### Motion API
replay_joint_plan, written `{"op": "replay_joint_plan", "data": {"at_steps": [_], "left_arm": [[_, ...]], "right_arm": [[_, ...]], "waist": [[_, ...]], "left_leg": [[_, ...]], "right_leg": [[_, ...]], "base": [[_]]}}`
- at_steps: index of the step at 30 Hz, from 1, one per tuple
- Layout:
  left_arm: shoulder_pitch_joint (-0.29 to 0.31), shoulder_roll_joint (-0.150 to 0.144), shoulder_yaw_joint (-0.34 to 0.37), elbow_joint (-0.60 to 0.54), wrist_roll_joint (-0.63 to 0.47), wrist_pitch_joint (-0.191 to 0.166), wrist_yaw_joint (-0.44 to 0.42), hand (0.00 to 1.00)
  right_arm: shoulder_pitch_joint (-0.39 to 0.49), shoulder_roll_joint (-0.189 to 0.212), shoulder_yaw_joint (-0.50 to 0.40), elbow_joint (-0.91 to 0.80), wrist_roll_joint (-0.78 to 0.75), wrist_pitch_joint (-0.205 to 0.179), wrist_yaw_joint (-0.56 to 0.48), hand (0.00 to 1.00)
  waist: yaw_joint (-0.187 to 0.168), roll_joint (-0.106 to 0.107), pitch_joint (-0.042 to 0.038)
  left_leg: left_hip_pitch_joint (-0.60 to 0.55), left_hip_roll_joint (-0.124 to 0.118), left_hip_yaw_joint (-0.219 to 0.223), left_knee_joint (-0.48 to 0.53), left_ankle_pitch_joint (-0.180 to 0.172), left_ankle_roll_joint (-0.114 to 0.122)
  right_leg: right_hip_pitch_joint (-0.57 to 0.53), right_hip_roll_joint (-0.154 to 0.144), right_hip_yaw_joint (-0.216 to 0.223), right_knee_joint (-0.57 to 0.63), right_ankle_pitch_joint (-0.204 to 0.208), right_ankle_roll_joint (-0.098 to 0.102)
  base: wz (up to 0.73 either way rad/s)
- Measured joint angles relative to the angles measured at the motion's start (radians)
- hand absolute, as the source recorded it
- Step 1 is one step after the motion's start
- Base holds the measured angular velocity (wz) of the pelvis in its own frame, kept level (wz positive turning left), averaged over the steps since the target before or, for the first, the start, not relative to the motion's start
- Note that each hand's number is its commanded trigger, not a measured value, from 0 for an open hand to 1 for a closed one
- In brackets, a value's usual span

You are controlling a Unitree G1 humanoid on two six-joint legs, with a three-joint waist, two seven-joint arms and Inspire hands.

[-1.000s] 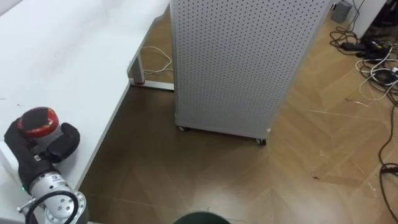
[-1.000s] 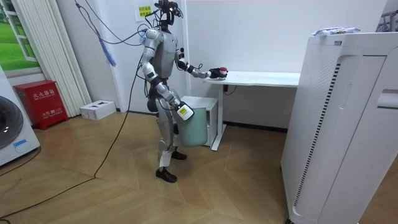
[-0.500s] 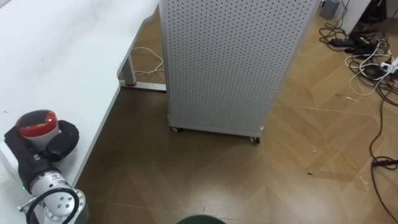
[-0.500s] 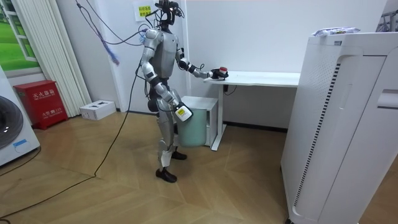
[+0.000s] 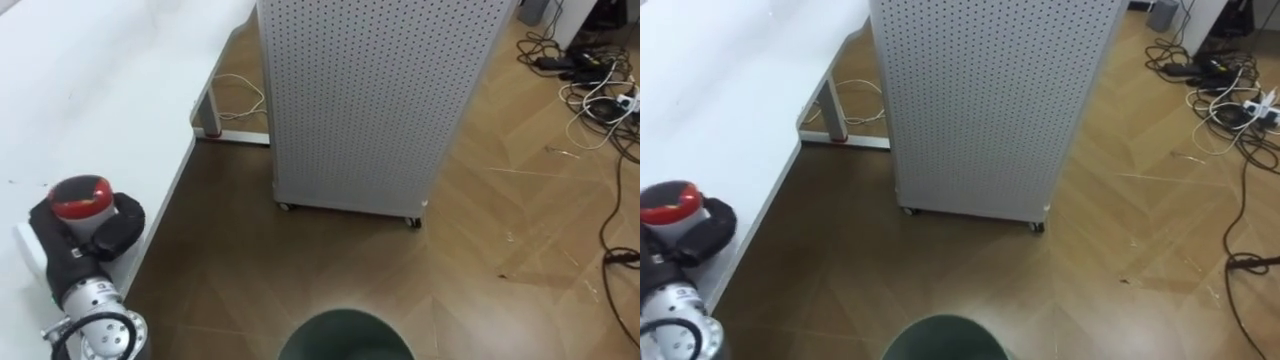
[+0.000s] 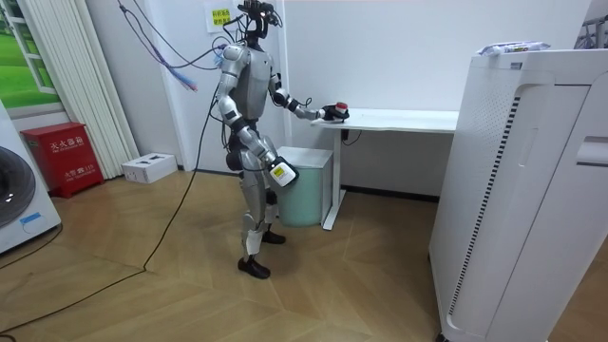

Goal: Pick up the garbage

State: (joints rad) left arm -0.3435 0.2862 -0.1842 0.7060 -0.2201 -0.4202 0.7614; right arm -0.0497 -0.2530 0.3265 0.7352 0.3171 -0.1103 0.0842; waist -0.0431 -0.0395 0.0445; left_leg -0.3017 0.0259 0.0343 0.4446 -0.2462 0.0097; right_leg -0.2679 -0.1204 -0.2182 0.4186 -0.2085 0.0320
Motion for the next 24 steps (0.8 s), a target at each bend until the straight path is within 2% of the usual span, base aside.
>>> {"op": "replay_joint_plan", "data": {"at_steps": [2, 4, 6, 8, 14, 19, 22, 24], "left_arm": [[0.001, -0.008, -0.03, -0.017, 0.02, 0.0, -0.024, 1.0], [0.002, -0.021, -0.099, -0.026, 0.062, 0.0, -0.07, 1.0], [0.004, -0.043, -0.159, -0.046, 0.08, 0.0, -0.111, 1.0], [0.026, -0.075, -0.203, -0.075, 0.101, 0.0, -0.167, 1.0], [0.054, -0.094, -0.232, -0.109, 0.185, 0.001, -0.272, 1.0], [0.075, -0.11, -0.235, -0.109, 0.193, 0.001, -0.336, 1.0], [0.081, -0.117, -0.249, -0.109, 0.194, 0.003, -0.359, 1.0], [0.081, -0.126, -0.267, -0.108, 0.194, 0.005, -0.375, 1.0]], "right_arm": [[-0.024, -0.002, 0.0, 0.01, 0.0, 0.0, -0.005, 1.0], [-0.044, -0.008, 0.001, 0.01, 0.013, 0.0, -0.008, 1.0], [-0.06, -0.008, 0.001, 0.01, 0.044, -0.001, -0.008, 1.0], [-0.083, -0.008, 0.001, 0.01, 0.053, -0.001, -0.008, 1.0], [-0.114, -0.006, -0.008, 0.002, 0.06, -0.007, -0.051, 1.0], [-0.117, -0.007, -0.016, -0.009, 0.061, -0.011, -0.06, 1.0], [-0.124, -0.006, -0.016, -0.009, 0.062, -0.012, -0.059, 1.0], [-0.129, -0.006, -0.017, -0.009, 0.062, -0.012, -0.059, 1.0]], "waist": [[0.003, -0.001, -0.0005], [0.005, 0.0, -0.0011], [0.005, 0.0, -0.0011], [0.005, 0.0, -0.0013], [0.008, 0.004, -0.0029], [0.02, 0.006, -0.003], [0.021, 0.014, -0.0025], [0.017, 0.023, -0.0048]], "left_leg": [[0.001, 0.001, 0.016, -0.001, -0.001, 0.002], [0.008, 0.003, 0.035, 0.001, -0.002, 0.003], [0.01, 0.005, 0.047, 0.0, -0.003, 0.005], [0.018, 0.009, 0.063, -0.003, -0.003, 0.006], [0.027, 0.029, 0.099, 0.001, -0.004, 0.004], [0.041, 0.042, 0.118, -0.002, -0.008, -0.002], [0.043, 0.05, 0.125, -0.001, -0.01, -0.004], [0.045, 0.049, 0.123, -0.003, -0.01, -0.004]], "right_leg": [[-0.012, 0.0, 0.021, 0.006, 0.001, 0.001], [-0.013, -0.001, 0.028, 0.011, 0.002, 0.002], [-0.014, -0.001, 0.03, 0.011, 0.002, 0.003], [-0.016, 0.003, 0.051, 0.012, 0.002, 0.003], [-0.024, 0.019, 0.081, 0.014, 0.01, -0.006], [-0.025, 0.034, 0.096, 0.017, 0.016, -0.012], [-0.025, 0.036, 0.103, 0.017, 0.022, -0.017], [-0.025, 0.035, 0.102, 0.018, 0.022, -0.017]], "base": [[-0.24], [-0.18], [-0.09], [-0.2], [-0.18], [-0.15], [-0.11], [0.0]]}}
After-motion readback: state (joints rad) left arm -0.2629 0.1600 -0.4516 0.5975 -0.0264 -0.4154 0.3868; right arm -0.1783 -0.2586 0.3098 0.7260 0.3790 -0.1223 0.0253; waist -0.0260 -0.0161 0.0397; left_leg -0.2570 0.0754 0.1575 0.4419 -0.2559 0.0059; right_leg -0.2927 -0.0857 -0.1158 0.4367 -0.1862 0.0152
